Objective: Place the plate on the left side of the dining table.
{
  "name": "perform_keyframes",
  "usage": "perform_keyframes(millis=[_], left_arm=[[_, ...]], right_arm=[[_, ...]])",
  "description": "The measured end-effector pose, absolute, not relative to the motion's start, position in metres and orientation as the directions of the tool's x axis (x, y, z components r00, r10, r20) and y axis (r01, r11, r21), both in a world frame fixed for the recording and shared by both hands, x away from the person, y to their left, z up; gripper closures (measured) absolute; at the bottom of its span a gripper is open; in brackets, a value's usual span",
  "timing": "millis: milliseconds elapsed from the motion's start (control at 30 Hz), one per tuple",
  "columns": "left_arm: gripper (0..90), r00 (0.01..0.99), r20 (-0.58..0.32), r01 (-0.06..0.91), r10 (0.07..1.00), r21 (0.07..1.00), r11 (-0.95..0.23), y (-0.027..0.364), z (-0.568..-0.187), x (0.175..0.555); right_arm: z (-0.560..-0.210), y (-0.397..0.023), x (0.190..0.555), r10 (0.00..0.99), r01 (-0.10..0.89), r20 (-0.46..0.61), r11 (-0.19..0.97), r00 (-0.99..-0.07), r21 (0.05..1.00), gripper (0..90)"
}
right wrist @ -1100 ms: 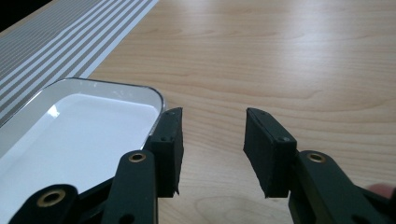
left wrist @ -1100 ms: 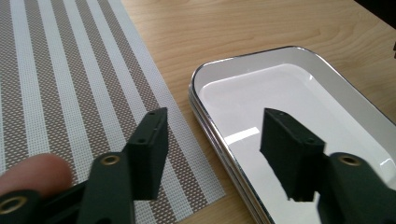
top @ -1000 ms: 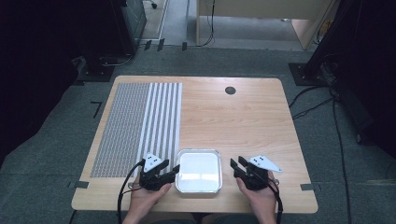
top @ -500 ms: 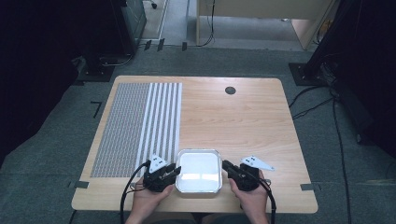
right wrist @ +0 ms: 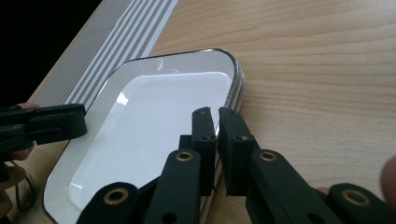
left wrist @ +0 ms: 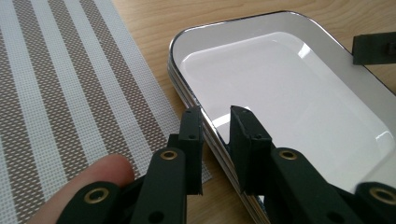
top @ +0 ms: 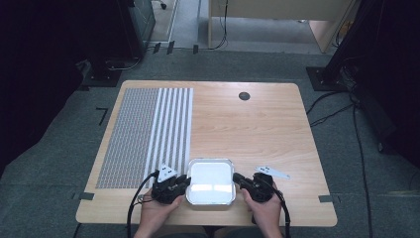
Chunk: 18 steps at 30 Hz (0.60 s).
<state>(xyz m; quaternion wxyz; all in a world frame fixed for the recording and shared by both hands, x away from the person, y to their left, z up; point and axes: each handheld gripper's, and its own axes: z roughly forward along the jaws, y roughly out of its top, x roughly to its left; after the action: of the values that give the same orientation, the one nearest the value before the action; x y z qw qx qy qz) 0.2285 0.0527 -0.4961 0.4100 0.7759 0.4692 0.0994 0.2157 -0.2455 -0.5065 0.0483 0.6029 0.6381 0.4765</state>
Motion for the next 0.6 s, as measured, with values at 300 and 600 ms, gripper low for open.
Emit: perform_keyframes(millis=[300,600], left_arm=[[76.5,0.541,-0.230,0.648,0.809,0.727,-0.228,0.051,-0.497,0.228],[77.1,0.539,-0.236,0.651,0.809,0.726,-0.222,0.051,-0.498,0.228]], right_arm=[[-0.507,-0.250,0.217,0.787,0.734,0.562,-0.221,-0.254,0.642,87.7],[-0.513,-0.257,0.220,0.724,0.773,0.656,-0.284,-0.215,0.567,86.5]])
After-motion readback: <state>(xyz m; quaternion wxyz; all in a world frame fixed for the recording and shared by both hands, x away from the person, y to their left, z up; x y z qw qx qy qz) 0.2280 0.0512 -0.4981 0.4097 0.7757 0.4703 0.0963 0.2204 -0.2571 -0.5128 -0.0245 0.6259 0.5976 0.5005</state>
